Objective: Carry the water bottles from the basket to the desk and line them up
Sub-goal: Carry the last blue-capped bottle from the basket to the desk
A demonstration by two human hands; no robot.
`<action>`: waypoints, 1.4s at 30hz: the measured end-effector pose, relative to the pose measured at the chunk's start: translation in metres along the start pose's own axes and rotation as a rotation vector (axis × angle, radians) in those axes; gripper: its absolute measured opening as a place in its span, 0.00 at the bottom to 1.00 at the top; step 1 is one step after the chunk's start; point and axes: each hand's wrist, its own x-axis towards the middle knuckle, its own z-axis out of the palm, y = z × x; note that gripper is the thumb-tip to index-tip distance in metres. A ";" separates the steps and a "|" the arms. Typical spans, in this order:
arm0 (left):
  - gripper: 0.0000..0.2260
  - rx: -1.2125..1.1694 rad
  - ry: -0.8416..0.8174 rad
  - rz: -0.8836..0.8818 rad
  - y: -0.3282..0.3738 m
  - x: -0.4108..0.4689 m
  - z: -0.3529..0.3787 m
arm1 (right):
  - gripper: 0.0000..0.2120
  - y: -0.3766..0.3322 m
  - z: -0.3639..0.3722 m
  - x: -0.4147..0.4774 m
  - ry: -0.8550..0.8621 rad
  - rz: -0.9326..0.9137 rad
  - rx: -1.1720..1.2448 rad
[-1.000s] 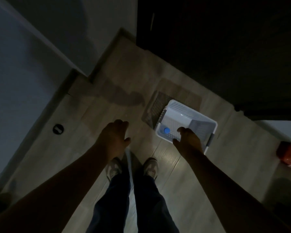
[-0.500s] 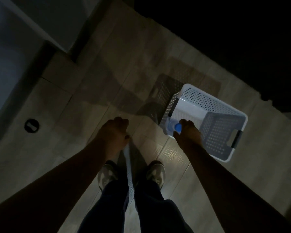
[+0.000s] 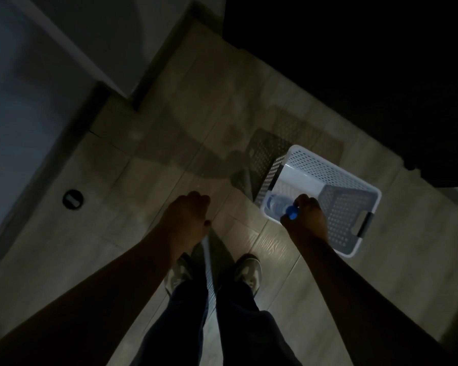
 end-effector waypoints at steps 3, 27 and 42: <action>0.20 -0.020 0.027 -0.005 0.013 -0.035 -0.023 | 0.19 -0.011 -0.035 -0.033 0.036 0.002 -0.024; 0.24 -0.389 0.190 -0.205 0.092 -0.383 -0.177 | 0.18 -0.138 -0.314 -0.348 0.074 -0.407 0.050; 0.22 -0.634 0.573 -0.637 0.124 -0.483 -0.198 | 0.15 -0.230 -0.384 -0.398 -0.216 -0.972 -0.139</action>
